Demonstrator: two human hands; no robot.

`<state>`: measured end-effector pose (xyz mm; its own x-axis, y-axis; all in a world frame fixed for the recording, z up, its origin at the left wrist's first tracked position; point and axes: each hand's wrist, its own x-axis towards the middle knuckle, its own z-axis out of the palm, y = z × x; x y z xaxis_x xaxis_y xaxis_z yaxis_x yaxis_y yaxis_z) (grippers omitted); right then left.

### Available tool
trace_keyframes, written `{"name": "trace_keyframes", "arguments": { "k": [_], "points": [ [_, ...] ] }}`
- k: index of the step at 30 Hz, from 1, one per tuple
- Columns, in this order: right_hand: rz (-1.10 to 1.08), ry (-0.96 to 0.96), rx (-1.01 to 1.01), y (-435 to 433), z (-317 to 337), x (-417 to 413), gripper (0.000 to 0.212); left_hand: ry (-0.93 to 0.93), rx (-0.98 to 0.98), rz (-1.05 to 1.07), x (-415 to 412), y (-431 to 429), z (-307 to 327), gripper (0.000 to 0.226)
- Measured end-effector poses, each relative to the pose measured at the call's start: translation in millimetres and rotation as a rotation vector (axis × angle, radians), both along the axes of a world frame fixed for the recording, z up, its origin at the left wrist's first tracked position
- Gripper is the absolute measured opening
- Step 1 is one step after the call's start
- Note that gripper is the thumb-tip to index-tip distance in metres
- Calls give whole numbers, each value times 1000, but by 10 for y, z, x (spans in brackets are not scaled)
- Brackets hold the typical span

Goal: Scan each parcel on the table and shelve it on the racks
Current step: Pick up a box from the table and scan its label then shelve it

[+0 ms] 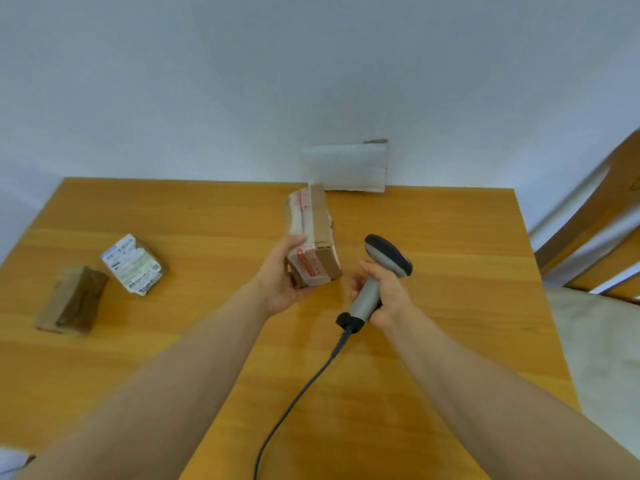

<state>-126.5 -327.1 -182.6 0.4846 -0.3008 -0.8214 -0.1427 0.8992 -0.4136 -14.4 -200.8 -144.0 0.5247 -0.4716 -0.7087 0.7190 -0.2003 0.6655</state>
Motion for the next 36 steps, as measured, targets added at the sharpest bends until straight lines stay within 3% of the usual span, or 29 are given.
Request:
{"name": "trace_keyframes", "arguments": {
  "k": [3, 10, 15, 18, 23, 29, 36],
  "points": [
    [79, -17, -19, 306, 189, 76, 24, 89, -168, 67, -103, 456, 112, 59],
    [214, -115, -46, 1154, 461, 146, 22, 188, -352, 113, -245, 1421, 193, 79],
    [168, -96, -192, 1562, 548, 241, 38, 25, -234, 226, -151, 1976, 246, 37],
    [180, -125, -319, 1698, 598, 264, 20, -98, -160, 167, -56, 2256, 311, 47],
    [281, -187, -472, 1966, 702, 353, 19, -251, 56, -3, -12, 2460, 419, 47],
    [528, -138, -653, 2163, 824, 464, 10, -343, 202, 84, 121, 2739, 394, 56],
    [831, -251, -608, 2440, 1091, 473, 12, -378, 247, 236, 253, 3024, 398, 67]
  ]
}}
